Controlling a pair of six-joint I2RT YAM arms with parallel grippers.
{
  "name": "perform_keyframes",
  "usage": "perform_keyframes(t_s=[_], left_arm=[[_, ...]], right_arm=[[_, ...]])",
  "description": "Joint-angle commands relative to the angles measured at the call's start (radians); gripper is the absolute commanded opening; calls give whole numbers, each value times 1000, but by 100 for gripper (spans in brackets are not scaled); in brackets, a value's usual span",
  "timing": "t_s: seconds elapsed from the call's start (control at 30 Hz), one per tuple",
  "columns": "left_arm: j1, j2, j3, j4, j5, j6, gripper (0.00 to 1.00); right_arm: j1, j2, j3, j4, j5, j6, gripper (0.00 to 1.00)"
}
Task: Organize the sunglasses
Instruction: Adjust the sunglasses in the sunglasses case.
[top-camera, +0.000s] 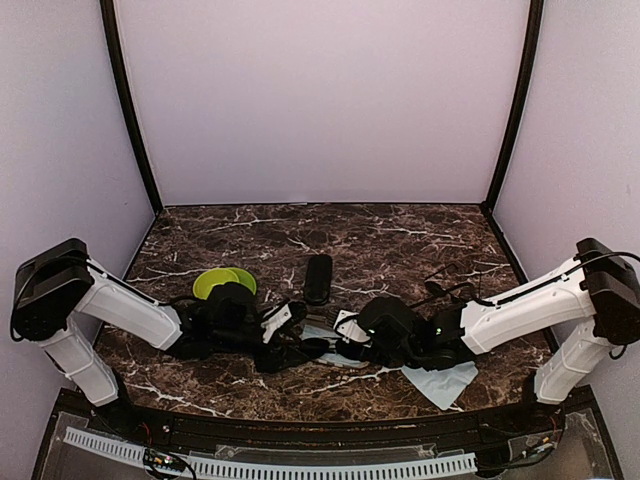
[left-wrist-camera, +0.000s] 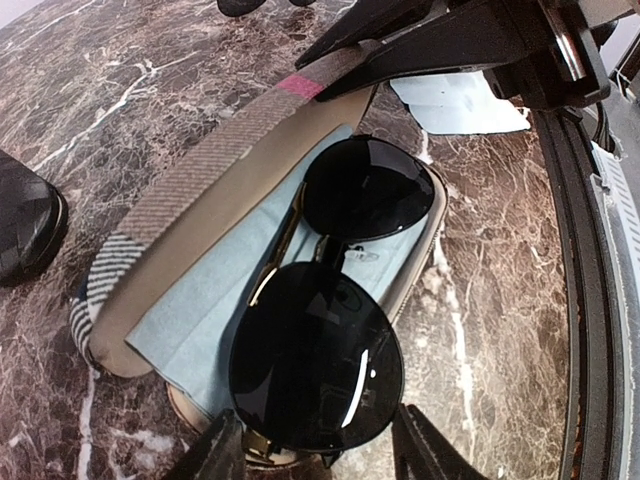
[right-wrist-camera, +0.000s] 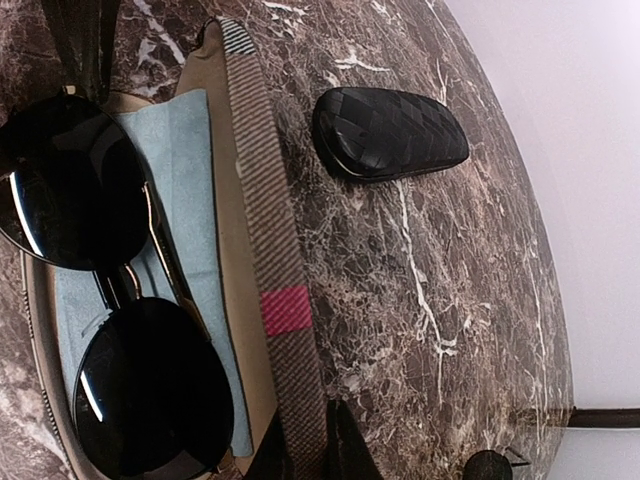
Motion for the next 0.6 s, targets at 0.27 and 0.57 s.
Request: perform_keyframes(t_s=[0.27, 0.57], left_arm=[[-8, 0, 44, -50, -6, 52, 54], [-7, -11, 65, -96, -59, 85, 62]], right_arm=[[18, -2, 19, 62, 16, 3, 0], [18, -2, 20, 56, 17, -4, 0]])
